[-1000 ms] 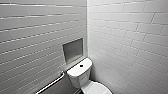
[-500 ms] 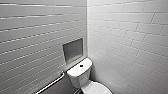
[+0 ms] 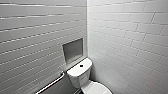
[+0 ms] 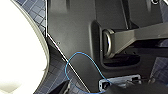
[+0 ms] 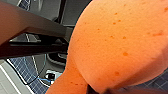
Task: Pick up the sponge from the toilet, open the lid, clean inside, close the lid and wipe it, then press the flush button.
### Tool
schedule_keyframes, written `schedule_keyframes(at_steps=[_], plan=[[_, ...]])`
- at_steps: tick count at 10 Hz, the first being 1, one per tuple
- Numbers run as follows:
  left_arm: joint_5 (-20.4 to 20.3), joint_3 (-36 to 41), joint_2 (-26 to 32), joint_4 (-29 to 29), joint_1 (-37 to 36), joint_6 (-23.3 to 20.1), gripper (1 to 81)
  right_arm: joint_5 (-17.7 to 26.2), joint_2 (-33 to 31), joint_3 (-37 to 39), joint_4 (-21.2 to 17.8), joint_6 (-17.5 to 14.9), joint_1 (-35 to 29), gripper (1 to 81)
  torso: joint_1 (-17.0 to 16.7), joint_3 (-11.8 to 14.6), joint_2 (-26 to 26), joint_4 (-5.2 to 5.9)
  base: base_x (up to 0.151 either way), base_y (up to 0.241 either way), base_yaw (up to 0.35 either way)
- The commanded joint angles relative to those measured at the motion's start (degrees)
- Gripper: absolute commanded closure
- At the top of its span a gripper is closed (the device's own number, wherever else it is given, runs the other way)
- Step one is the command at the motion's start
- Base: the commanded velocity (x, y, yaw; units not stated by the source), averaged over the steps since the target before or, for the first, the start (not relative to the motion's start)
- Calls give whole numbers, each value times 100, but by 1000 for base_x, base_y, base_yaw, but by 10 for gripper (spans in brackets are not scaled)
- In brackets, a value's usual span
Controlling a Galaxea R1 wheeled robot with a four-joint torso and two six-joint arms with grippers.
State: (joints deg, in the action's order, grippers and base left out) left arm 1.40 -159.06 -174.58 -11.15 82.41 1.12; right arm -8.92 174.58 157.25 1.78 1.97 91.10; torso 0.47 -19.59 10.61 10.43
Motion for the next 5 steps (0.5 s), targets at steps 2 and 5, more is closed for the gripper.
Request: schedule_keyframes(at_steps=[2, 5], plan=[[343, -20, 28, -44, -194, -42, 10, 347, 18, -2, 94, -22, -113, 811, 0, 0, 0, 0, 33, 0, 0], [334, -20, 46, -45, -202, -42, 10, 347, 18, 7, 94, -30, -113, 811, -11, 4, 2, 0, 77, 0, 0]])
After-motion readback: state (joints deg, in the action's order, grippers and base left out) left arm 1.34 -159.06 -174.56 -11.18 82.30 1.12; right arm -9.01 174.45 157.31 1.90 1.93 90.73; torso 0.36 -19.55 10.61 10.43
